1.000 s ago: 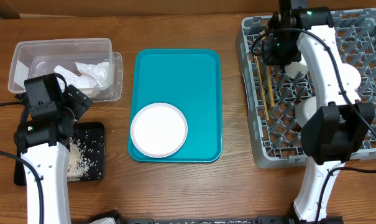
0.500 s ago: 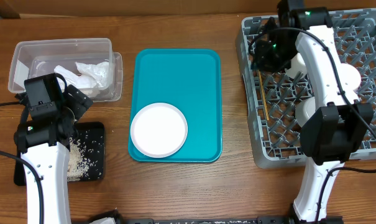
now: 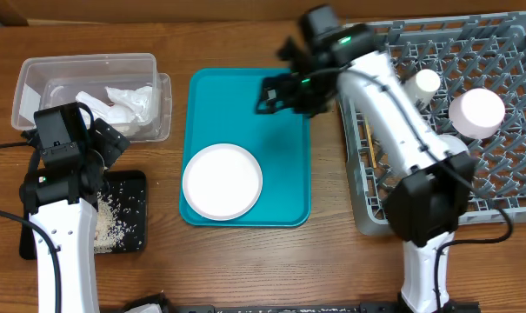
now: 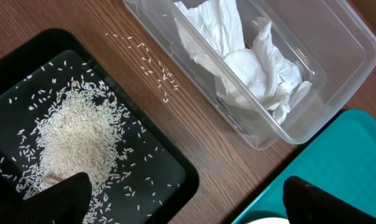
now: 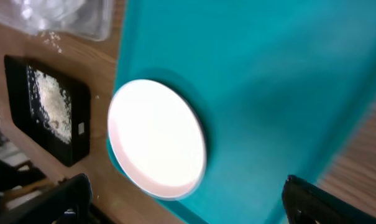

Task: Sort waste into correct bins and load items into the dishwasher
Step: 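Move the right gripper left over the white plate, then lower the right gripper onto the white plate's rim and grip it, then lift the white plate and stand it upright in the rack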

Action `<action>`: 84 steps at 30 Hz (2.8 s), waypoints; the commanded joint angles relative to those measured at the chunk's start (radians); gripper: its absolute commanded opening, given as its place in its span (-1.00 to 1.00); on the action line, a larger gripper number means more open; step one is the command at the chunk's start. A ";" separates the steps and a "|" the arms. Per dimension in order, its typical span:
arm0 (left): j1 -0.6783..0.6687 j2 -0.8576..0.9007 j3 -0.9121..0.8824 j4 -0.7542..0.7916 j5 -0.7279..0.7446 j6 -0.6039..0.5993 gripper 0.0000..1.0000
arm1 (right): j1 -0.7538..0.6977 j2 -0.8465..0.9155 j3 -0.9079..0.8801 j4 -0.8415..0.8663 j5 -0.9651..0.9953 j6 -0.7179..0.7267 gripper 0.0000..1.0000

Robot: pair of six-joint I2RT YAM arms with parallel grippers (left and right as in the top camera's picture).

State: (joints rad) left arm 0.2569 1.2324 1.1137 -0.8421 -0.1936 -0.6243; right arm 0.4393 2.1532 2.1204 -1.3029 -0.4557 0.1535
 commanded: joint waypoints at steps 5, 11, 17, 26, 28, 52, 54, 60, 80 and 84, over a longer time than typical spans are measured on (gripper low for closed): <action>0.003 -0.010 0.015 0.000 0.004 0.019 1.00 | 0.158 -0.042 -0.080 0.117 0.103 0.083 1.00; 0.003 -0.010 0.015 0.002 0.004 0.019 1.00 | 0.212 -0.042 -0.107 0.168 0.177 0.118 0.76; 0.003 -0.010 0.015 0.001 0.004 0.019 1.00 | 0.240 -0.038 -0.266 0.209 0.419 0.248 0.72; 0.003 -0.009 0.015 0.001 0.004 0.019 0.99 | 0.242 -0.032 -0.447 0.303 0.229 0.323 0.20; 0.003 -0.010 0.015 0.001 0.004 0.019 1.00 | 0.246 -0.032 -0.452 0.299 0.229 0.346 0.14; 0.003 -0.010 0.015 0.001 0.004 0.019 1.00 | 0.258 -0.031 -0.534 0.371 0.245 0.427 -0.88; 0.003 -0.010 0.015 0.001 0.004 0.019 1.00 | 0.241 -0.032 -0.497 0.337 0.245 0.423 -0.92; 0.003 -0.010 0.015 0.001 0.004 0.019 1.00 | 0.145 -0.056 -0.339 0.200 0.285 0.388 -0.92; 0.003 -0.010 0.015 0.001 0.004 0.019 1.00 | -0.327 -0.177 0.027 0.016 1.260 0.295 -0.92; 0.003 -0.009 0.015 0.001 0.004 0.019 0.99 | -0.364 -0.149 0.026 0.117 1.258 0.175 -0.92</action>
State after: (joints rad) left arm 0.2573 1.2324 1.1137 -0.8421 -0.1936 -0.6243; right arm 0.0834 1.9862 2.1391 -1.2167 0.7189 0.4271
